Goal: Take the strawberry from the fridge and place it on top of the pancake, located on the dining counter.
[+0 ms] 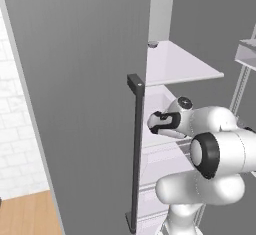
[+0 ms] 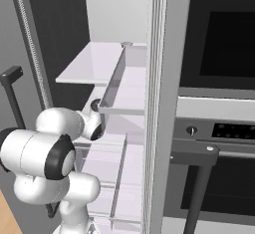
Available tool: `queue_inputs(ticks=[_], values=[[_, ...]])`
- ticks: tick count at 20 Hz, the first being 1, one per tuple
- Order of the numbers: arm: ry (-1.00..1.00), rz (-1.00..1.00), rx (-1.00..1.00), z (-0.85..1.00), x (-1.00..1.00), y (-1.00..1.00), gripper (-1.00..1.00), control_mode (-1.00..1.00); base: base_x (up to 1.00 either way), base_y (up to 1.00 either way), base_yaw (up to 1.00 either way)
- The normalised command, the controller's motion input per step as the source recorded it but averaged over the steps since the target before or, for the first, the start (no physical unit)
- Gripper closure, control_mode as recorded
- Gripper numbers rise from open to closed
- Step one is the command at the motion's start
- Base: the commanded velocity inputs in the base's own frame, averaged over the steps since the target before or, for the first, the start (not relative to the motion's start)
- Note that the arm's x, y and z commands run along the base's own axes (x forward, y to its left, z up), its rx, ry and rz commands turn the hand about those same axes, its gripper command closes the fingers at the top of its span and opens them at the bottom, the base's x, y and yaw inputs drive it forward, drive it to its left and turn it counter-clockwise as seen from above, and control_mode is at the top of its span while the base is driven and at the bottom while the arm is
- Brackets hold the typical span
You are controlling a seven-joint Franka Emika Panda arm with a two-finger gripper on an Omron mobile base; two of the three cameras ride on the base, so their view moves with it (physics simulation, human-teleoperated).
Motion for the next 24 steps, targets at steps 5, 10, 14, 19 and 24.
queue_inputs(ticks=[5, 10, 14, 19, 24], values=[[-0.1, 0.0, 0.0, 0.26, -0.98, 0.0, 1.0, -1.0, 0.0, 0.0, 0.0], [0.08, -0.01, 0.0, 1.0, -0.53, 0.0, 1.0, -1.0, 0.0, 0.0, 0.0], [0.07, 0.0, 0.0, 0.42, -0.81, 0.0, 1.0, -1.0, 0.0, 0.0, 0.0], [-0.01, 0.0, 0.0, 0.68, -0.93, 0.0, 1.0, -1.0, 0.0, 0.0, 0.0], [-0.03, 0.0, 0.0, 0.91, -0.95, 0.0, 1.0, -1.0, 0.0, 0.0, 0.0]])
